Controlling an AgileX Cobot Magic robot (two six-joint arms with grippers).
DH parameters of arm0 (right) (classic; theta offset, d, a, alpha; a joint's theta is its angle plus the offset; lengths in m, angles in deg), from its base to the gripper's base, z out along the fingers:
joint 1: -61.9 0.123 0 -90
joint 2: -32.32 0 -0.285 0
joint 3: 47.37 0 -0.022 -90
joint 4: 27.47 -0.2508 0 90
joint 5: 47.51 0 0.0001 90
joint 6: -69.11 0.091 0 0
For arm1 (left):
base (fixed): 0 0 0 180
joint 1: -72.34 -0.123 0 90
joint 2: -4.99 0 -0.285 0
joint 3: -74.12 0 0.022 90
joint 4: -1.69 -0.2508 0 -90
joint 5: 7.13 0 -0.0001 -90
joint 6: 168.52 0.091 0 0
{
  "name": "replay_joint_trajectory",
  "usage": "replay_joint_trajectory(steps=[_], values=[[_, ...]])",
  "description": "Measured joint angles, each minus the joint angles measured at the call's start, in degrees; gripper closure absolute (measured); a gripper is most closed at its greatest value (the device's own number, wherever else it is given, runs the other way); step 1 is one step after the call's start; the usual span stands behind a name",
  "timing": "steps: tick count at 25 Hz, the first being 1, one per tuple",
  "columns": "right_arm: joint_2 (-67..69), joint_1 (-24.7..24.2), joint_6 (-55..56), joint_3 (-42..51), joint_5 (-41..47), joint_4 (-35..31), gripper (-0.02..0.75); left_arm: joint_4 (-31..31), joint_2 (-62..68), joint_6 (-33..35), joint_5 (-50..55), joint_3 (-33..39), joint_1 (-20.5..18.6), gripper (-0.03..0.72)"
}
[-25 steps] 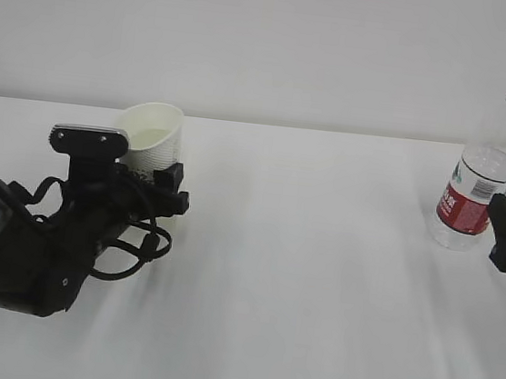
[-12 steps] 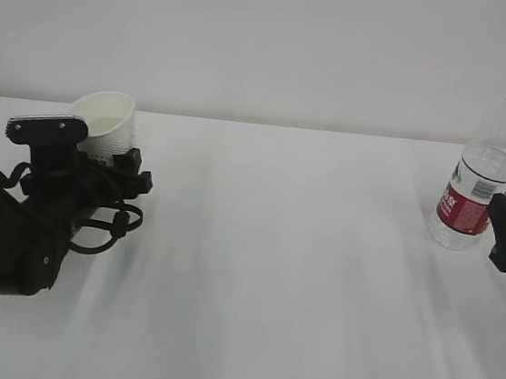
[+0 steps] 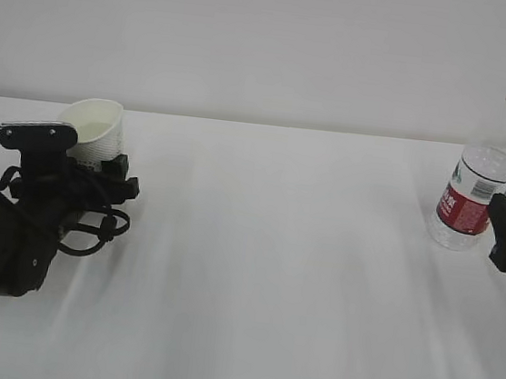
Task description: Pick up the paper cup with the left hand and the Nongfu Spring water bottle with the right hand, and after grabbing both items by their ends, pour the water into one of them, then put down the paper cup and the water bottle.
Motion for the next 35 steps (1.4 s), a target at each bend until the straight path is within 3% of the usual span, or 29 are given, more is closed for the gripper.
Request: replay_joint_trajectory(steps=[27, 35], values=[[0.00, 0.00, 0.00, 0.00, 0.00, 0.00, 0.145, -0.52, 0.92, 0.03, -1.44, 0.00, -0.02, 0.169], [0.00, 0.00, 0.00, 0.00, 0.00, 0.00, 0.145, -0.52, 0.92, 0.03, -1.44, 0.00, -0.02, 0.006]])
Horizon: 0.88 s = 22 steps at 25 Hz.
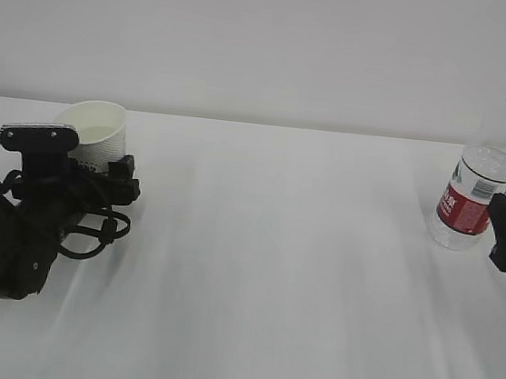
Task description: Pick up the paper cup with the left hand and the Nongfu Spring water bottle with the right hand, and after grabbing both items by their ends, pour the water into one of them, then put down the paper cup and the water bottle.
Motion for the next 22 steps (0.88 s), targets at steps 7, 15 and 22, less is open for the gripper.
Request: replay_joint_trajectory(steps=[7, 15, 22], values=[[0.00, 0.00, 0.00, 0.00, 0.00, 0.00, 0.145, -0.64, 0.00, 0.00, -0.05, 0.82, 0.00, -0.004], [0.00, 0.00, 0.00, 0.00, 0.00, 0.00, 0.145, -2.47, -2.40, -0.10, -0.05, 6.92, 0.00, -0.004], [0.00, 0.00, 0.00, 0.00, 0.00, 0.14, 0.145, -3.02, -6.28, -0.20, -0.05, 13.77, 0.00, -0.002]])
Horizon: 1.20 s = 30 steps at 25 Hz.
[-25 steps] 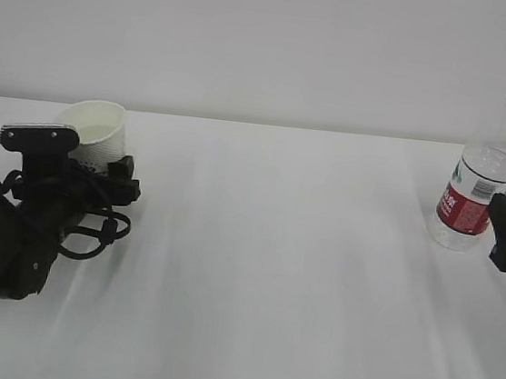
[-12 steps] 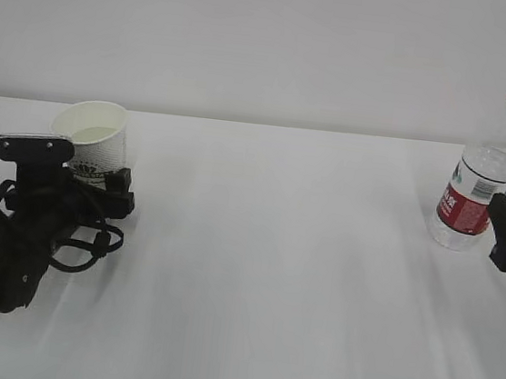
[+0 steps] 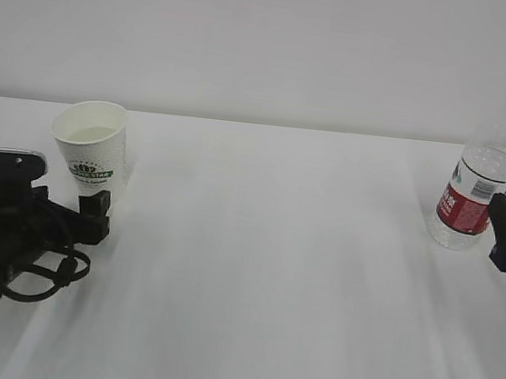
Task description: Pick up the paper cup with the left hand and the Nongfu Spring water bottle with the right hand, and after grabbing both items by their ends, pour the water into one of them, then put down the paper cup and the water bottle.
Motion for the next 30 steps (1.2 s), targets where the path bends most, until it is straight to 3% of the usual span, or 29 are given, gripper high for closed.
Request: replay_joint_trajectory(steps=[10, 22, 30], values=[[-6.30, 0.00, 0.75, 0.00, 0.73, 1.00, 0.145, 0.00, -9.74, 0.00, 0.00, 8.38, 0.00, 0.017], [-21.10, 0.00, 0.86, 0.12, 12.77, 0.71, 0.145, -1.97, -22.61, 0.00, 0.00, 9.80, 0.00, 0.049], [-29.68, 0.00, 0.86, 0.00, 21.07, -0.21, 0.145, -4.42, -31.95, 0.00, 7.66, 10.17, 0.00, 0.076]])
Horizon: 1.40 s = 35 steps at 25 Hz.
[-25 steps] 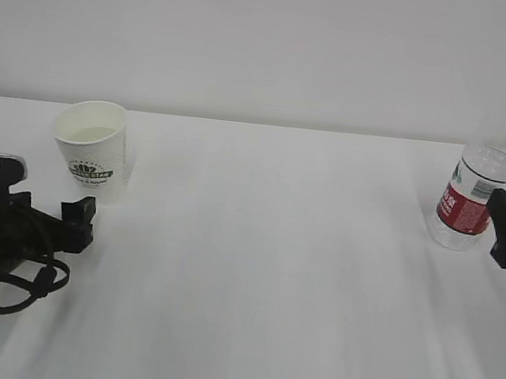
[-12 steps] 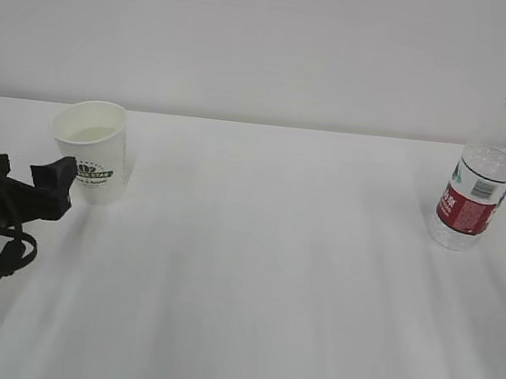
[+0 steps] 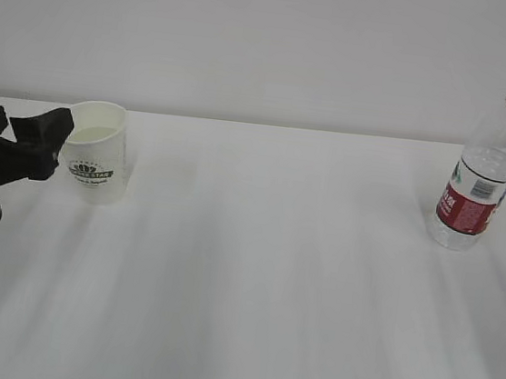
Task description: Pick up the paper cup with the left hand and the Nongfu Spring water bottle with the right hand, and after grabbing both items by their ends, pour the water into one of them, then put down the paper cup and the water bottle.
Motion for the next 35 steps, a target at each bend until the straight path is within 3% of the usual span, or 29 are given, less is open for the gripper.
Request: replay_joint_trajectory(steps=[25, 35], values=[[-21.05, 0.00, 0.00, -6.17, 30.04, -0.39, 0.145, -2.98, -29.04, -0.10, 32.81, 0.55, 0.00, 0.097], [-33.87, 0.00, 0.00, -11.48, 48.94, -0.39, 0.145, -4.96, -46.62, -0.10, 47.54, 0.55, 0.00, 0.108]])
